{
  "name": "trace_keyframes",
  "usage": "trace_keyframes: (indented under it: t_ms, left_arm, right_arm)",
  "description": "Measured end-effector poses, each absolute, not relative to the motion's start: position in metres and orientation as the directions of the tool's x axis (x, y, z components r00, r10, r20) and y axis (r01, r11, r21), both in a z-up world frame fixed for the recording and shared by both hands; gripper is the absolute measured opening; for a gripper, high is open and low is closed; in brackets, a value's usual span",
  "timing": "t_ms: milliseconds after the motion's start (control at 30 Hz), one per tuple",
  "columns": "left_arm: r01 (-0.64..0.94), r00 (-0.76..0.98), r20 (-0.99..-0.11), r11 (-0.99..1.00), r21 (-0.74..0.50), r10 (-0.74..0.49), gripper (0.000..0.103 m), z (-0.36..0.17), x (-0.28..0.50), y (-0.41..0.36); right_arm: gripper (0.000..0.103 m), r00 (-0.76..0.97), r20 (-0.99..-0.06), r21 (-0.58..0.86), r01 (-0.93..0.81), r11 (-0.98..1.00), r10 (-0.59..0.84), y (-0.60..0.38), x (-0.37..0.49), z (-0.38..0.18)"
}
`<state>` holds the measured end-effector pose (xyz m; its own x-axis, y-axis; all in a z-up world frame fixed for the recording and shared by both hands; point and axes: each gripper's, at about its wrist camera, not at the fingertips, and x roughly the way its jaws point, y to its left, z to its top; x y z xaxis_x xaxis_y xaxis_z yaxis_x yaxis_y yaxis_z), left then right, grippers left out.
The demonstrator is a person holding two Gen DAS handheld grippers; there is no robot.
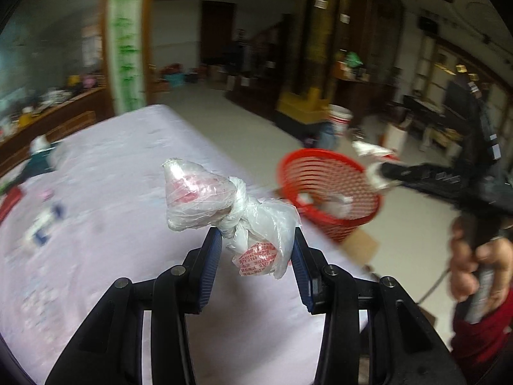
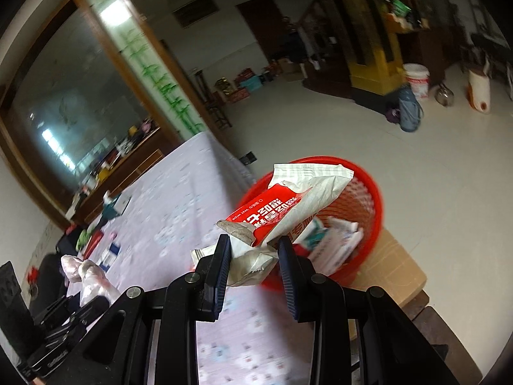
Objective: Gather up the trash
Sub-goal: 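Carry both tools over the red wastebasket and open them to drop items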
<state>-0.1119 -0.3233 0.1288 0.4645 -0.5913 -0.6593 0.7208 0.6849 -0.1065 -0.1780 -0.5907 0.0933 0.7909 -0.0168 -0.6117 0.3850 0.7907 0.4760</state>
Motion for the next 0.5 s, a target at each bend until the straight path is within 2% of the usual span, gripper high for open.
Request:
trace_keyframes:
  t_ms: [167, 300, 467, 500]
  left_arm:
    - [0.78, 0.389, -0.681, 0.615, -0.116, -0.621, 0.042, 0.128, -0.108, -0.391]
    - [0.791, 0.334, -0.715, 0.596, -0.142, -0.614, 0.042, 0.115, -0.094, -0.441]
    - [0.802, 0.321, -0.745, 0.586, -0.114, -0.585, 0.042, 0.095, -0.084, -0.493]
    - [0.802, 0.324, -0.743, 0.587, -0.112, -0.585, 0.046, 0.094, -0.083, -0.498]
  right_arm:
    - [0.033, 0.79, -0.612, 0.496, 0.418, 0.761, -0.035, -0.626, -0.18, 0.089]
    - [0.033, 0.8, -0.597, 0.505, 0.426, 0.75, -0.052, -0.645, -0.182, 0.094]
    - [0.033, 0.809, -0.583, 0.5, 0.428, 0.753, -0.073, -0.662, -0.182, 0.104]
    - [0.033, 0.81, -0.582, 0.501, 0.426, 0.754, -0.071, -0.663, -0.182, 0.105]
